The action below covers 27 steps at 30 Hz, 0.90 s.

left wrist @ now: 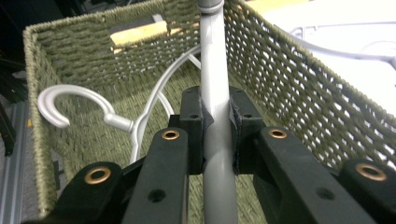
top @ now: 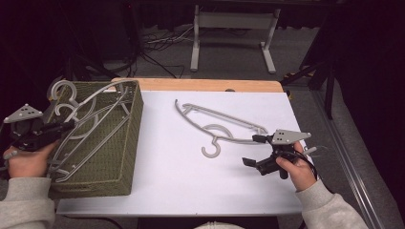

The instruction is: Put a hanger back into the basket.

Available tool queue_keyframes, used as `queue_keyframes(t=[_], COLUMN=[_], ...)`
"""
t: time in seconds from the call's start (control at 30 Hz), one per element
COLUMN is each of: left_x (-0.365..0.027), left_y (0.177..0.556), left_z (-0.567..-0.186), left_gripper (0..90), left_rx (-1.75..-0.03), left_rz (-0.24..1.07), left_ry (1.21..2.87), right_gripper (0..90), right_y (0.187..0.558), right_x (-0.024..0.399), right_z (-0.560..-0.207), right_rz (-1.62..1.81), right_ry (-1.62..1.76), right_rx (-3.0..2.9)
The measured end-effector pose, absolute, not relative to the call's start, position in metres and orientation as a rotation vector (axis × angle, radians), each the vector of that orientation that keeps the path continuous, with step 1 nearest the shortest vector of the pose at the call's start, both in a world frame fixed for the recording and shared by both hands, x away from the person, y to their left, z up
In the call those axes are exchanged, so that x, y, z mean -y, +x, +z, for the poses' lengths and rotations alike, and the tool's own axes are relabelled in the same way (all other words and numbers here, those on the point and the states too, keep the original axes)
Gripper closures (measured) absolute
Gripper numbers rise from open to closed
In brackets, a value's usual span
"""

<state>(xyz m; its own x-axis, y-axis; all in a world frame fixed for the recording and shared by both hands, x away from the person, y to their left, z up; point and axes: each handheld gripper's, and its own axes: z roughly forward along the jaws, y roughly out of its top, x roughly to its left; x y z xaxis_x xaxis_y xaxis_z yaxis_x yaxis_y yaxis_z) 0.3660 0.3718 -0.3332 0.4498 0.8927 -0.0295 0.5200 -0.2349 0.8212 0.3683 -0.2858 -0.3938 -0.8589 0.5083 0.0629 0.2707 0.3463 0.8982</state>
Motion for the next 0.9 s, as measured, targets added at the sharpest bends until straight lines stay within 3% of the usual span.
queue_keyframes(t=[0.27,0.43,0.5,0.53,0.6,0.67,0.77,0.9], left_x=[-0.371,-0.368,-0.368,-0.369,-0.368,-0.368,-0.369,-0.366], left_y=[0.372,0.379,0.379,0.380,0.380,0.379,0.376,0.368], left_z=[-0.348,-0.354,-0.354,-0.354,-0.355,-0.353,-0.349,-0.339], left_gripper=[79.0,78.1,73.8,63.2,61.8,52.5,53.7,48.2], left_rx=[-1.216,-1.283,-1.308,-1.332,-1.357,-1.396,-1.378,-1.345], left_rz=[0.522,0.406,0.414,0.423,0.456,0.514,0.538,0.597], left_ry=[1.942,1.974,1.962,1.954,1.954,1.939,1.907,1.832], right_gripper=[3.5,3.7,3.7,3.7,3.7,3.7,3.7,3.7], right_y=[0.369,0.369,0.369,0.369,0.369,0.369,0.370,0.371], right_x=[0.286,0.287,0.287,0.287,0.287,0.287,0.287,0.286], right_z=[-0.394,-0.394,-0.394,-0.394,-0.393,-0.393,-0.393,-0.394], right_rz=[1.525,1.526,1.526,1.525,1.527,1.529,1.527,1.536], right_ry=[0.709,0.709,0.710,0.709,0.706,0.705,0.711,0.732], right_rx=[-2.379,-2.378,-2.377,-2.376,-2.377,-2.376,-2.374,-2.376])
